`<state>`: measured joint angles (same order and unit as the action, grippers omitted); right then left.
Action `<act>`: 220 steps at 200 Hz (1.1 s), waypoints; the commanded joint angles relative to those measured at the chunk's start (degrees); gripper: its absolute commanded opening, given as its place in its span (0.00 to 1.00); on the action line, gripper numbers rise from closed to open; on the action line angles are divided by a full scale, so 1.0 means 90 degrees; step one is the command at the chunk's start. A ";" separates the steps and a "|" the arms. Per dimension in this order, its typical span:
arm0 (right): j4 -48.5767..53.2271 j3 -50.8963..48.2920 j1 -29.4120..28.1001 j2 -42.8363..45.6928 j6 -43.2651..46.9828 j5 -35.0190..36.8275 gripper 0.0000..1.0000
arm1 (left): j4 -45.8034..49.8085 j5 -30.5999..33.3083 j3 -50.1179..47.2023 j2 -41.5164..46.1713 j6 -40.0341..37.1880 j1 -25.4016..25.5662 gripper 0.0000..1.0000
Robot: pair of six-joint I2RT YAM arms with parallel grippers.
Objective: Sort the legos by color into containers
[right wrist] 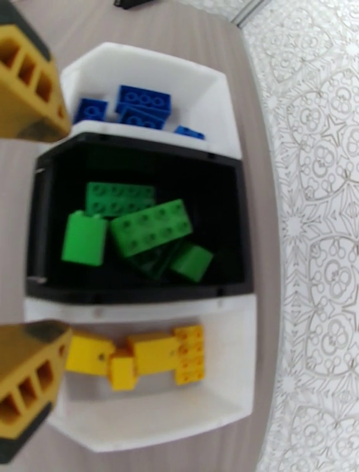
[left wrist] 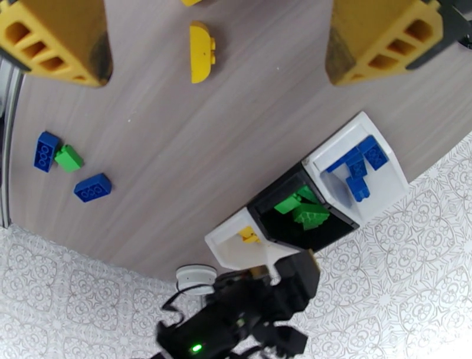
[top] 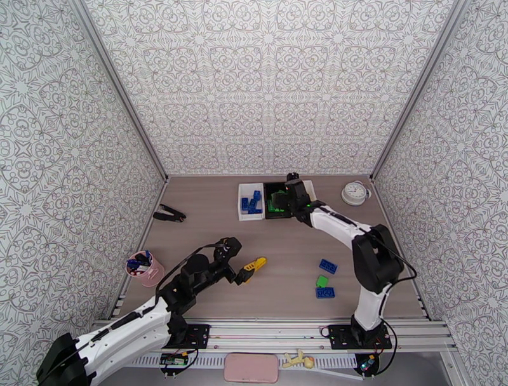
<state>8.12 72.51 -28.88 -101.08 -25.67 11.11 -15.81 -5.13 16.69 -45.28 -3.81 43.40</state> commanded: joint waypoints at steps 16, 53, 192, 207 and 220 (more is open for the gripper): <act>0.0047 -0.1542 -0.0159 0.1441 -0.0483 0.0038 0.86 | -0.0231 -0.0514 0.0076 -0.0289 -0.0167 -0.0014 1.00; 0.0367 -0.2668 -0.0319 0.2794 -0.0296 0.0069 0.89 | 0.1116 -0.0200 0.0973 -0.0921 -0.0117 -0.0039 1.00; 0.1718 -0.3827 -0.0316 0.5940 0.1177 -0.0830 1.00 | 0.4734 0.0672 0.3955 -0.4470 0.1019 0.0358 0.95; 0.1698 -0.3872 -0.0319 0.6053 0.1229 -0.1000 0.99 | 0.4947 0.0685 0.4166 -0.4792 0.1089 0.0421 0.94; 0.1701 -0.3872 -0.0319 0.6065 0.1251 -0.1128 1.00 | 0.5029 0.0694 0.4307 -0.5043 0.1170 0.0425 0.90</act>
<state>21.82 38.81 -31.62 -47.35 -16.53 4.89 23.59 -0.10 52.34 -87.44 4.75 46.65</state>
